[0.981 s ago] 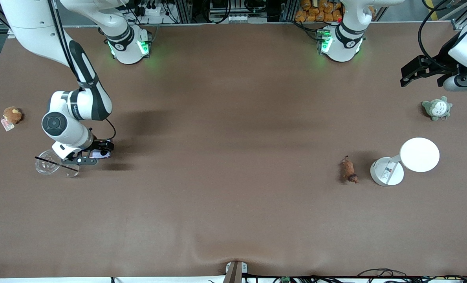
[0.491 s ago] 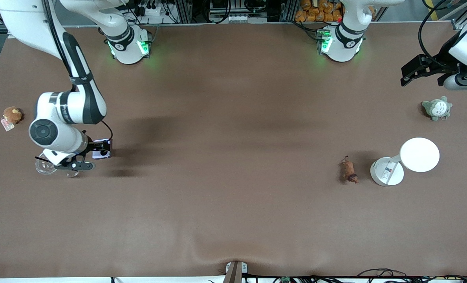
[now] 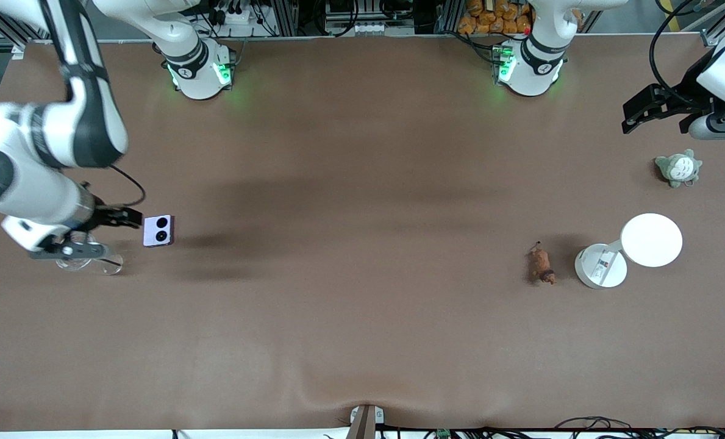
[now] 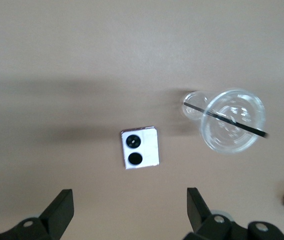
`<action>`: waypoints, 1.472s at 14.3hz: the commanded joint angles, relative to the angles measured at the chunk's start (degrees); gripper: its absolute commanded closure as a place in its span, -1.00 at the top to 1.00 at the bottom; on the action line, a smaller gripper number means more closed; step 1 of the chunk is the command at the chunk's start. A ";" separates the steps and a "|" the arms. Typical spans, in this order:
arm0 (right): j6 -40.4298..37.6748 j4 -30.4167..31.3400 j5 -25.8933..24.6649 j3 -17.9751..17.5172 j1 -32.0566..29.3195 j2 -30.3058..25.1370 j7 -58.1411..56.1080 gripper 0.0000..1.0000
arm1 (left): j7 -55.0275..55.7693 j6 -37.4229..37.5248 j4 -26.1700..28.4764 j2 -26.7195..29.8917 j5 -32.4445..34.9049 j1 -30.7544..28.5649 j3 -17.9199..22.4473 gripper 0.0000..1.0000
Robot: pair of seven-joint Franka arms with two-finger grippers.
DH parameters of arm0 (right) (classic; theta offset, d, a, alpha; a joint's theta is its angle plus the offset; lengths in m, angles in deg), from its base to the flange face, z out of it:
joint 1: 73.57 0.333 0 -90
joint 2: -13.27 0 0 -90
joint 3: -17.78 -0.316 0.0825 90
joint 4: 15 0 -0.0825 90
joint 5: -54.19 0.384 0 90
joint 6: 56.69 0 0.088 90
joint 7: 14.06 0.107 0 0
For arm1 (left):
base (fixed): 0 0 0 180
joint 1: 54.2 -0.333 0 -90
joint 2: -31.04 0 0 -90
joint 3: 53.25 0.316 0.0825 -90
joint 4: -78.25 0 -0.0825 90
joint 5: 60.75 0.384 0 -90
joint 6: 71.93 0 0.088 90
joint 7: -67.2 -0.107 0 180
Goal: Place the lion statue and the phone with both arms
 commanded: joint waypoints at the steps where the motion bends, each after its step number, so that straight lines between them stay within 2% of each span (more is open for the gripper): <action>1: -9.80 -10.49 5.39 -0.78 -2.32 0.47 -1.41 1.00 | -0.37 0.57 0.09 0.95 -0.86 0.05 0.11 1.00; 2: -12.44 -12.34 6.80 -1.30 -3.81 0.38 -1.41 1.00 | -0.37 0.57 0.01 0.95 -0.86 0.05 0.11 1.00; 3: -14.90 -13.84 8.56 -3.57 -6.78 -0.14 -1.75 1.00 | -0.37 0.49 -0.08 0.86 -0.86 0.05 0.11 1.00; 5: -17.20 -15.78 9.46 -11.99 -15.56 -3.11 -2.90 1.00 | -0.37 0.49 -0.26 0.68 -0.86 0.23 0.11 1.00; 6: -18.86 -15.96 8.67 -13.42 -16.47 -5.39 -2.55 1.00 | -0.37 0.49 -0.34 0.68 -0.86 0.14 0.11 1.00; 8: -23.43 -17.10 7.62 -12.65 -15.08 -8.48 -1.85 1.00 | -0.37 0.49 -0.35 0.68 -0.86 0.23 0.11 1.00; 11: -27.05 -21.40 6.82 -8.00 -11.73 -8.93 -0.97 1.00 | -0.37 0.49 -0.34 0.77 -0.86 0.23 0.11 1.00; 14: -30.91 -23.43 6.90 -7.99 -12.52 -9.02 2.09 1.00 | -0.37 0.49 -0.34 0.77 -0.86 0.32 0.11 1.00; 21: -30.83 -23.96 6.82 -7.99 -12.87 -9.11 2.64 1.00 | 0.77 0.66 -1.49 0.51 -0.86 0.49 0.11 1.00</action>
